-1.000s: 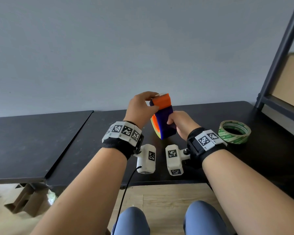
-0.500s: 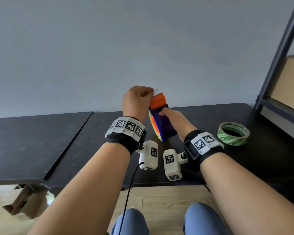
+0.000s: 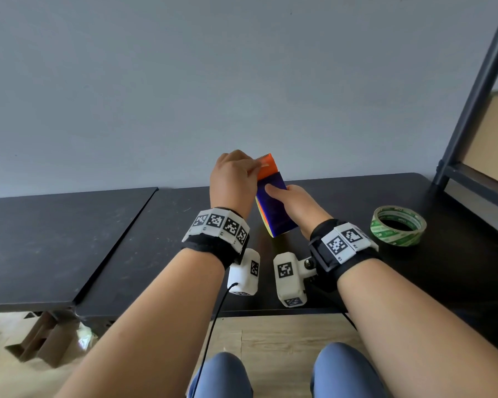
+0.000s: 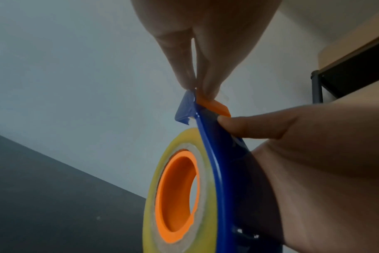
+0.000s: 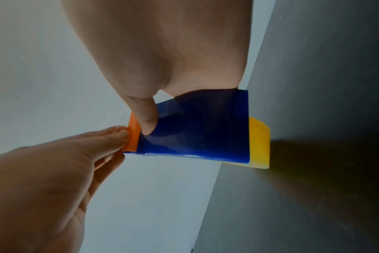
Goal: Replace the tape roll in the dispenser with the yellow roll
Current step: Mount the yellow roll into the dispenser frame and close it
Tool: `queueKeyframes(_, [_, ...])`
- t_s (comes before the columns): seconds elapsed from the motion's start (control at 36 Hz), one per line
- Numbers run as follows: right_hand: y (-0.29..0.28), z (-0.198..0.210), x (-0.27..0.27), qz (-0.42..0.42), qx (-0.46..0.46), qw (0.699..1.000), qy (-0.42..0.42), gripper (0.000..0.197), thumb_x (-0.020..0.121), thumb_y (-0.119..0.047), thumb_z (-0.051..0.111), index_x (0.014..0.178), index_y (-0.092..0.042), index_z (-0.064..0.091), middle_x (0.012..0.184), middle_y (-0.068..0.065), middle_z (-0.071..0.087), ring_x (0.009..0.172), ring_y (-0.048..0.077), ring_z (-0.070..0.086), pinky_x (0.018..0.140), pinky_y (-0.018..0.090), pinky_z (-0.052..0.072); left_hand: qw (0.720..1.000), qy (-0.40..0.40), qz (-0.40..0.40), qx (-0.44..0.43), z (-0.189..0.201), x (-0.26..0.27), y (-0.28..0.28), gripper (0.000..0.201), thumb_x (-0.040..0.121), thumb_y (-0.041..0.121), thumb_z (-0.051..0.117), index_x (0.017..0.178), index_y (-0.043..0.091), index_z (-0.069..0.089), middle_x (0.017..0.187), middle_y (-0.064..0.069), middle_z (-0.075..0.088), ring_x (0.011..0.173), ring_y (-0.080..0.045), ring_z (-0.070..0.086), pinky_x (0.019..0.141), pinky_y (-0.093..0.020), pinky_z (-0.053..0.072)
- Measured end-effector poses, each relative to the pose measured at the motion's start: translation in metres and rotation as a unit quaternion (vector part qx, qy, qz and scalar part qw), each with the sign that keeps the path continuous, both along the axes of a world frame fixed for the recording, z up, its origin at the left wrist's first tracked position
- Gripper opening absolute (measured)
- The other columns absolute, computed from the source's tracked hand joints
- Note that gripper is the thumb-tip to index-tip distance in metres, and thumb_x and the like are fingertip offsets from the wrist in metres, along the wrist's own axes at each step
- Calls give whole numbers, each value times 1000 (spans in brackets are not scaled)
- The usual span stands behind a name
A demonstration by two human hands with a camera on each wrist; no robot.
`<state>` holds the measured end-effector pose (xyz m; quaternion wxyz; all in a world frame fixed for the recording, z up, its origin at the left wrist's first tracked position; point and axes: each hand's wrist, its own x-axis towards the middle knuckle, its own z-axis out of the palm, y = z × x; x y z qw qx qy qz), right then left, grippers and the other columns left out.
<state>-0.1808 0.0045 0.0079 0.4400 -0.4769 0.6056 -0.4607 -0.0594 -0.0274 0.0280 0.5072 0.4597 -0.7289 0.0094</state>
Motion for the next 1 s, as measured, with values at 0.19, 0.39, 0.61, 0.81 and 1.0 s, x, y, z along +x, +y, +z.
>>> queueKeyframes(0.19, [1,-1,-2,-3,1,1000,0,44,95,-38,57,119,-2,57,101,12,67,75,21,63,66,30,49,999,-15,9,-38,-5,-2,-2,14,85,14,67,85,10,81,81,-5,71,82,-24,63,69,-26,43])
queueKeyframes(0.39, [6,2,-4,5,6,1000,4,37,95,-39,56,111,-6,58,102,12,67,81,24,64,77,35,51,997,-25,3,-72,-8,-4,0,12,81,8,70,73,6,79,76,-5,72,73,-25,65,63,-31,52])
queueKeyframes(0.61, [8,4,-3,2,10,1000,-1,33,95,-39,57,104,-7,59,99,11,67,80,24,64,74,34,50,984,-128,-6,-120,-12,3,-1,16,71,-1,69,82,6,78,79,-9,73,72,-30,68,56,-35,56])
queueKeyframes(0.81, [9,8,0,-26,18,999,-31,39,95,-37,58,115,-4,58,102,11,67,86,27,65,77,35,51,974,-199,-4,-112,-28,2,3,27,76,-5,69,101,2,74,114,-10,71,108,-30,66,67,-39,61])
queueKeyframes(1.0, [9,11,2,-44,42,997,-38,50,72,-28,63,116,-6,62,118,18,68,109,38,63,103,51,47,982,-156,6,-105,-28,1,-1,38,82,7,41,102,8,74,113,-3,70,109,-20,47,62,-36,57])
